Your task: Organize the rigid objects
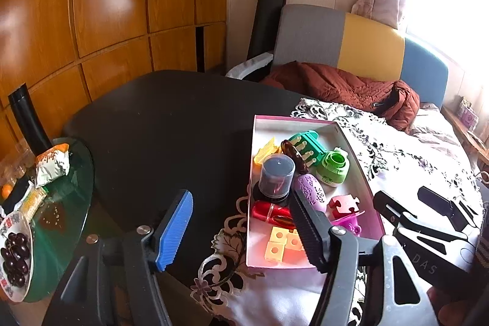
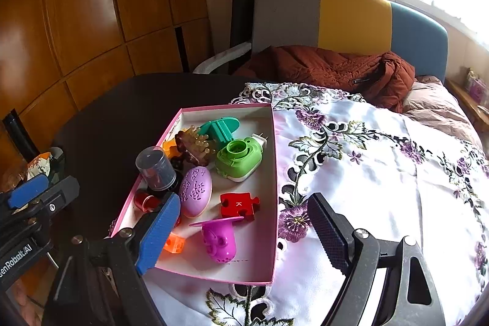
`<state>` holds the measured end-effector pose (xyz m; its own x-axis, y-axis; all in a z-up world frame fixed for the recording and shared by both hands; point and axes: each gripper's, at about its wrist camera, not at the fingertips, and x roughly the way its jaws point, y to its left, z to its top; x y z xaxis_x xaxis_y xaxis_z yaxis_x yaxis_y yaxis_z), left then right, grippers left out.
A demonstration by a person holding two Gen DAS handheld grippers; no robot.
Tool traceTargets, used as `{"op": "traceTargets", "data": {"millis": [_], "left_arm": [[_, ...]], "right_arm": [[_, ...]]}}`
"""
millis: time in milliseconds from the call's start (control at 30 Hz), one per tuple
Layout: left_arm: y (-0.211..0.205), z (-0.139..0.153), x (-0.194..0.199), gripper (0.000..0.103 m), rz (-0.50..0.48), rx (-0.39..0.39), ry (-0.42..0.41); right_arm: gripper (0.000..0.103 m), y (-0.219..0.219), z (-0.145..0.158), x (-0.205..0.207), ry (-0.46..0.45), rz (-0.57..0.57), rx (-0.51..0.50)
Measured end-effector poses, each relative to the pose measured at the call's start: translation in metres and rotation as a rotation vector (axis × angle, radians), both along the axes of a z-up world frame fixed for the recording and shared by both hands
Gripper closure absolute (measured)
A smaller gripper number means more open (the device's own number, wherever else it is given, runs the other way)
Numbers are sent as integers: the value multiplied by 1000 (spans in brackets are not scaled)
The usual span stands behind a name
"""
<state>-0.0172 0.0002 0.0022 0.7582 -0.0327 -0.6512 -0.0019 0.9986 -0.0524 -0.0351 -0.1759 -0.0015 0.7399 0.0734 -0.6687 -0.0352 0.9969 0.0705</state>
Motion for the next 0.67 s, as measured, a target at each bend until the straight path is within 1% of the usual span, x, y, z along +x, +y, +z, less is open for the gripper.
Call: {"op": "traceTargets", "data": {"millis": [133,300,367,400,433,567,667], "left_arm": [[-2,-1,1,41,-8,4,10],[-3,-2,2,42,-13,10,17],[-3,-3,2,45,-13,16,15],[-4,-3,3,52,-14,24,11],[-4,-3,3,55,-16,30,5],[-5,-1,1,58,-26,41,-24],[-6,-3,5,58,-38,32,-4]], "right_arm": [[17,1,-1,0,0,0,-1],[17,1,-1,1,0,-1,-2],[17,1,-1,1,2,1,-2],[17,1,-2,1,3,0,-3],[17,1,-3,1,5,1,-3],[17,-1,-5,3,12,2,-2],[17,-3,-6,4,13,-2,-2]]}}
